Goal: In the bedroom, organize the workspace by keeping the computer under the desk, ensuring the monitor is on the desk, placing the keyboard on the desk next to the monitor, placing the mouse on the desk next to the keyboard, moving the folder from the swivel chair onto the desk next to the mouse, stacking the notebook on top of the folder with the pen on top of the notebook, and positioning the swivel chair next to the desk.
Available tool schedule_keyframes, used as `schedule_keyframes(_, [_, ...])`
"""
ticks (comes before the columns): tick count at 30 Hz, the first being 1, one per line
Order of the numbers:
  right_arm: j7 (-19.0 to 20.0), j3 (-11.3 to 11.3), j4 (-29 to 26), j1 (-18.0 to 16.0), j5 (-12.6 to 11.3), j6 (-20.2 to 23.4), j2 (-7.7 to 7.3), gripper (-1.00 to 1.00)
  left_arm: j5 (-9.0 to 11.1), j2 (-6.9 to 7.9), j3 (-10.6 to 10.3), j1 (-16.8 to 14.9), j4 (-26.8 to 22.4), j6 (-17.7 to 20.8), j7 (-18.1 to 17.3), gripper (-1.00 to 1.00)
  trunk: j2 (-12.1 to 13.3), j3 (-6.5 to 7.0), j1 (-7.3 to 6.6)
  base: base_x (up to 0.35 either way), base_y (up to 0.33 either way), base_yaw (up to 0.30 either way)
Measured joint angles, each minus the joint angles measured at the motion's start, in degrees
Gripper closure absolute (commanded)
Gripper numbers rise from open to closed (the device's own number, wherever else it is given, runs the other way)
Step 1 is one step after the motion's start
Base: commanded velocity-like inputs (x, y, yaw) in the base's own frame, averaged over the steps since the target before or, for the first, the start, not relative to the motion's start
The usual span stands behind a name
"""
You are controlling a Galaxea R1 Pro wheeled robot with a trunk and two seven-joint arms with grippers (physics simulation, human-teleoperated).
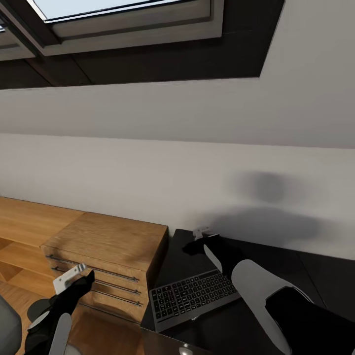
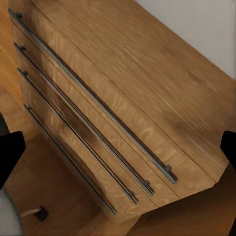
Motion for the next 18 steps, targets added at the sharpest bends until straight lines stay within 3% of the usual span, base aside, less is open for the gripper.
schedule_keyframes(5, [-0.03,0.05,0.00,0.00,0.01,-0.09,0.00,-1.00,0.04,-0.31,-0.09,1.66,-2.27,0.06,-0.07,-1.00,0.00,0.00,0.00,0.000,0.000,0.000])
schedule_keyframes(18, [-0.03,0.15,0.08,0.00,0.01,-0.23,-0.03,-1.00,0.05,-0.42,-0.10,1.92,-2.75,0.07,-0.10,-1.00,-5.20,-2.34,2.86,0.000,0.000,0.000])
